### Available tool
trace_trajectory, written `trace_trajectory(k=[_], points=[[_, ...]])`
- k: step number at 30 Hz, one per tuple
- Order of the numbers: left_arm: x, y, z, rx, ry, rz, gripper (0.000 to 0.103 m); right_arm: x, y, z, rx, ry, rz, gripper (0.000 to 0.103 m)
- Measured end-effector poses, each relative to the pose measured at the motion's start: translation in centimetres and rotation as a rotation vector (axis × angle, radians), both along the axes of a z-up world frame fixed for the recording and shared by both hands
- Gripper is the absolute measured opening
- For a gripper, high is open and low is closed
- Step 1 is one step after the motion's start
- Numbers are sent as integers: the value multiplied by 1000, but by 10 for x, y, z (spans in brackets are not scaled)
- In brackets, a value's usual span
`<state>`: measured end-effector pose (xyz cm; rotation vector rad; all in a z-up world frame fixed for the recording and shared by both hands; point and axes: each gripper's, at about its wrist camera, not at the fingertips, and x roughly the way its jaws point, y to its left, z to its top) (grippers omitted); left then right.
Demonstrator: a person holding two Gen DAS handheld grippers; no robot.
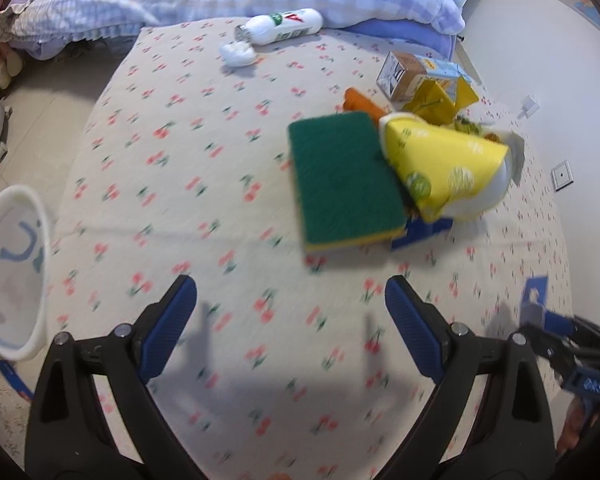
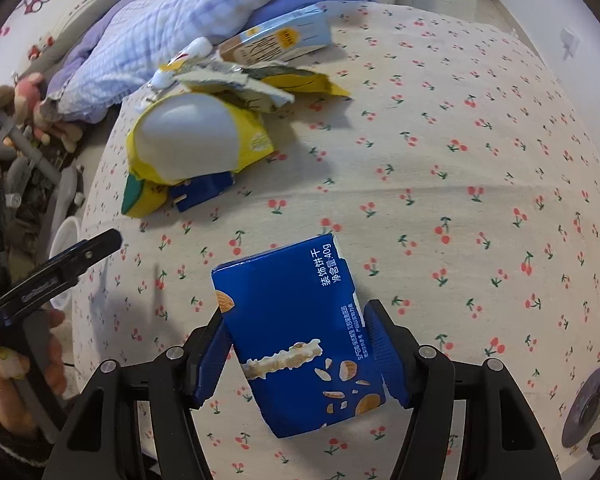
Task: Collect trash
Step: 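Grasp the green-yellow sponge with the left tool while the right tool holds the box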
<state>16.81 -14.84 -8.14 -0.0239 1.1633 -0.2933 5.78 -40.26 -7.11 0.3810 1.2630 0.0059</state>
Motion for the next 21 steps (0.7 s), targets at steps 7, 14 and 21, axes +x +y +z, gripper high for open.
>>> trace_trajectory(k=[7, 14, 21], points=[[16, -15, -7, -27, -71, -2, 93, -5, -19, 0, 20, -5, -37, 66], [16, -23, -5, -42, -86, -59, 61, -10, -28, 0, 23, -3, -55, 66], [2, -24, 0, 27, -86, -130, 33, -8, -22, 5, 22, -11, -59, 66]])
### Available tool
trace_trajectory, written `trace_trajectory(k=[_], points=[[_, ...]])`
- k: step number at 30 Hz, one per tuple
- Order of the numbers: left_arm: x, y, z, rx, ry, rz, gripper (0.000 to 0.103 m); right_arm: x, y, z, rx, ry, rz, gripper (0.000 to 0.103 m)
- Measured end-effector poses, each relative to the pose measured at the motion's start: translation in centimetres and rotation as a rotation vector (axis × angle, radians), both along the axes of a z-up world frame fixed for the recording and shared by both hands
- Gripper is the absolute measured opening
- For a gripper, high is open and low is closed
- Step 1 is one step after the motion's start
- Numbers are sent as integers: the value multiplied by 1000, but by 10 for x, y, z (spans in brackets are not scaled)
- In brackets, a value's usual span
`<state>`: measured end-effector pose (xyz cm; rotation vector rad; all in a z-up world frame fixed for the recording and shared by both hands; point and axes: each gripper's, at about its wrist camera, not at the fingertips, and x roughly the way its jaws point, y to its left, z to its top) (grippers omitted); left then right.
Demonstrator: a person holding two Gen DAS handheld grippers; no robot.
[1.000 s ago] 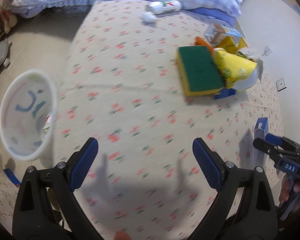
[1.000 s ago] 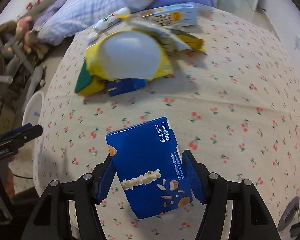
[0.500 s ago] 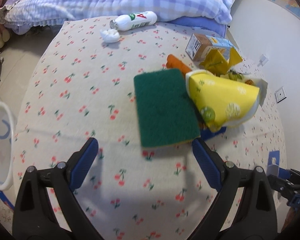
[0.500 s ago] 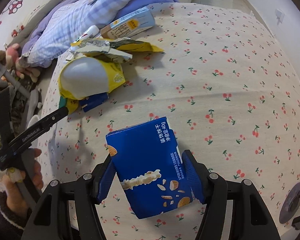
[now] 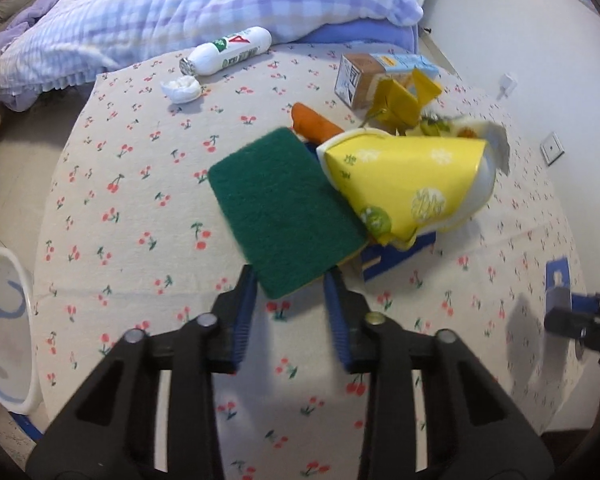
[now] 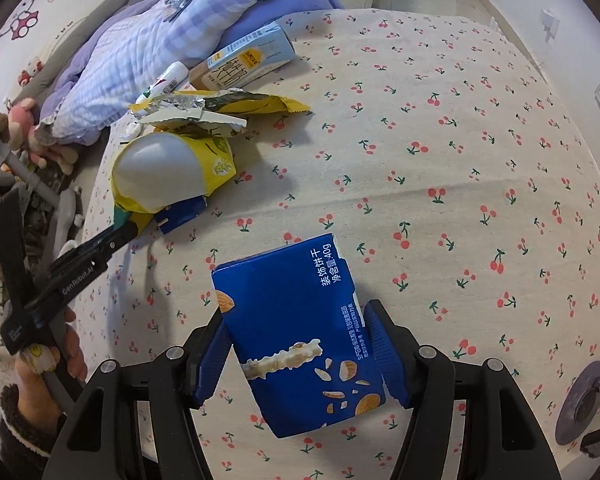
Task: Collect trash
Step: 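Grasp the green-yellow sponge with the left tool while the right tool holds the box, then drop the sponge into the wastebasket with the left tool while the right tool drops the box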
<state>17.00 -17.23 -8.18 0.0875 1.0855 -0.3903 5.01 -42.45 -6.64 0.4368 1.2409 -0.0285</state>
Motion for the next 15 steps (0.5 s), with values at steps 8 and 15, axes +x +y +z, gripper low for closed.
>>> trace_trajectory(k=[8, 15], points=[[-8, 35, 10, -77, 61, 41, 31, 5, 16, 10, 7, -30, 17, 66], [-15, 61, 24, -103, 63, 59, 30, 12, 29, 18, 16, -50, 22, 66]])
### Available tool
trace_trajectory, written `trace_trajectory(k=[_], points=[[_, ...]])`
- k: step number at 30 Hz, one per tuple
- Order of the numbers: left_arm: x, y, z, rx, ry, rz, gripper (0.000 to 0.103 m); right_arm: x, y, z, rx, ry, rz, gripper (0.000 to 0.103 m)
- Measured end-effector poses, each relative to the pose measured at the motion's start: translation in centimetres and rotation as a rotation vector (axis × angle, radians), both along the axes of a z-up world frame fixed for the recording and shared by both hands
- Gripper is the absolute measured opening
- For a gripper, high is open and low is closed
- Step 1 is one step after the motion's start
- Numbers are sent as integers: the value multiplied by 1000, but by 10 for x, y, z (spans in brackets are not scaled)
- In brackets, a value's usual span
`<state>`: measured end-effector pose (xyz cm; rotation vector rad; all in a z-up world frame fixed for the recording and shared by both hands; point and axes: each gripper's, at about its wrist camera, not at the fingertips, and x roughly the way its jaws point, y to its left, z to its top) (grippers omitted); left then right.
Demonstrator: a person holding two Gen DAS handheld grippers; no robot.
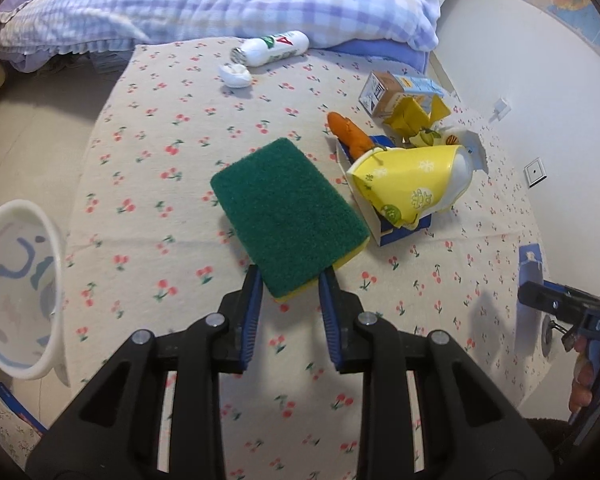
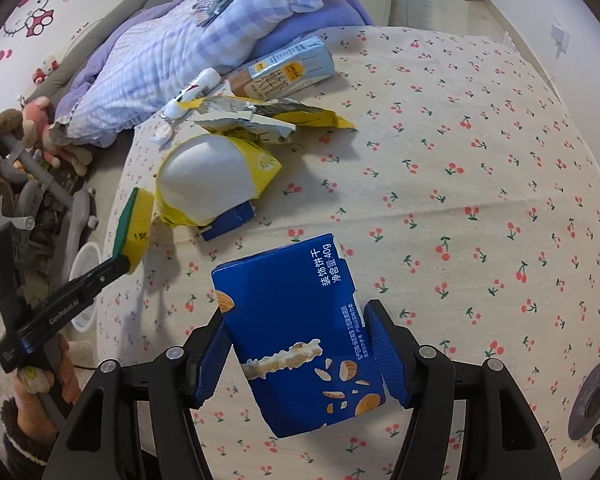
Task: Collect trash
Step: 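Drop the sponge into the wastebasket with the left tool while the right tool drops the box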
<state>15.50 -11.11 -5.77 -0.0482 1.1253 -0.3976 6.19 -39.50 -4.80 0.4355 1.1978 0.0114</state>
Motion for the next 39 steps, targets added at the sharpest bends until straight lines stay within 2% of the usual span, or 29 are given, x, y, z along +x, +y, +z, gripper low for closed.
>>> trace_trajectory(k=[7, 11, 23, 32, 33, 34, 35, 37, 39], points=[[-10, 36, 12, -1, -19, 20, 30, 13, 27, 14, 29, -32, 22, 66], [-16, 68, 16, 24, -39, 51, 30, 22, 50, 19, 33, -42, 48, 66], [-31, 179, 17, 37, -37, 204, 30, 55, 149, 24, 17, -64, 178, 66], [-31, 226, 6, 41, -32, 275, 32, 76, 216, 22, 24, -89, 252, 66], [-31, 230, 6, 50, -36, 287, 34, 77, 222, 22, 28, -94, 257, 66], [-31, 233, 5, 61, -31, 295, 41, 80, 230, 22, 34, -102, 264, 66], [-31, 238, 3, 73, -21, 309, 56, 81, 236, 22, 37, -106, 271, 66], [-32, 245, 3, 81, -19, 337, 76, 86, 250, 21, 41, -114, 287, 66], [-35, 254, 3, 87, -20, 363, 79, 90, 264, 20, 42, -119, 301, 66]])
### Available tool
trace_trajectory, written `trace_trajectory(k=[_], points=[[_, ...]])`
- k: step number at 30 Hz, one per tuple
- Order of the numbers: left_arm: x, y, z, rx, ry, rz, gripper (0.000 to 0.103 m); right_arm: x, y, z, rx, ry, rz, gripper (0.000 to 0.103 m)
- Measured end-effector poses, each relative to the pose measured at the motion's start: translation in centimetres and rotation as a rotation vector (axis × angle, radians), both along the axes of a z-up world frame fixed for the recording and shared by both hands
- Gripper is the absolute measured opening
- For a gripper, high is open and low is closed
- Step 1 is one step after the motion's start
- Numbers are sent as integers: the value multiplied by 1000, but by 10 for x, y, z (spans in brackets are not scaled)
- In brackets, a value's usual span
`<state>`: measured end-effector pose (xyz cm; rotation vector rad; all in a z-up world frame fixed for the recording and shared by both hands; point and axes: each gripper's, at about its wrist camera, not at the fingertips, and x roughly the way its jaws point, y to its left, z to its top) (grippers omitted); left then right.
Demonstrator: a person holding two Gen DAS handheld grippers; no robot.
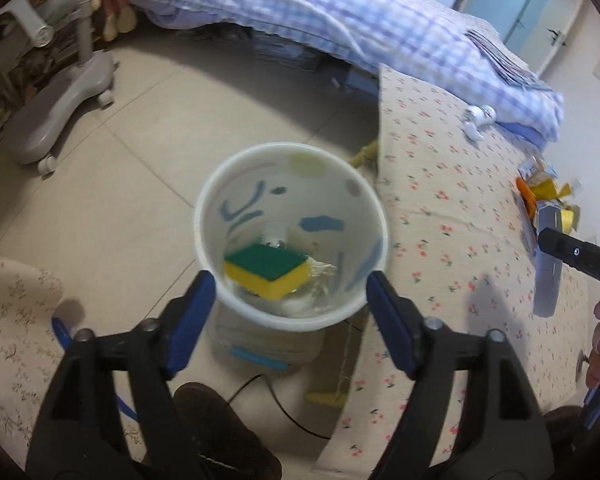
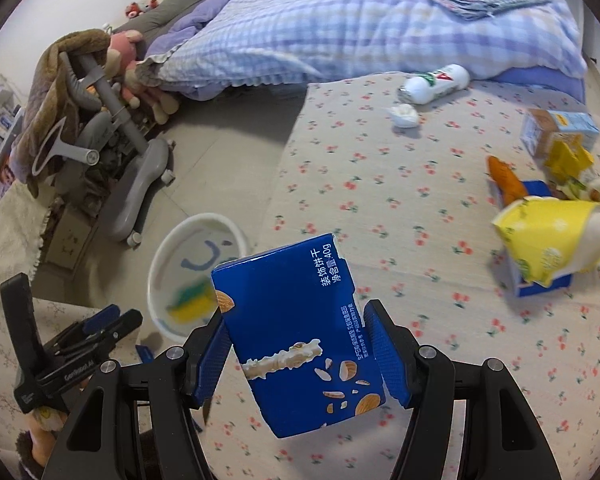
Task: Collect trash
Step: 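Drop the sponge into the wastebasket with the left tool while the right tool drops the box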
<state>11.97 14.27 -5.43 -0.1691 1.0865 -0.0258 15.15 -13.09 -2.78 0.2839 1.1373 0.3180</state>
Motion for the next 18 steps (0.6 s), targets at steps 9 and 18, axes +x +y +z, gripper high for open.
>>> trace_trajectory(k=[9, 18], points=[[-15, 34, -9, 64, 32, 87, 90, 18, 68, -7, 31, -39, 61, 67], [-20, 52, -6, 130, 9, 107, 97, 39, 124, -27, 34, -71, 90, 67]])
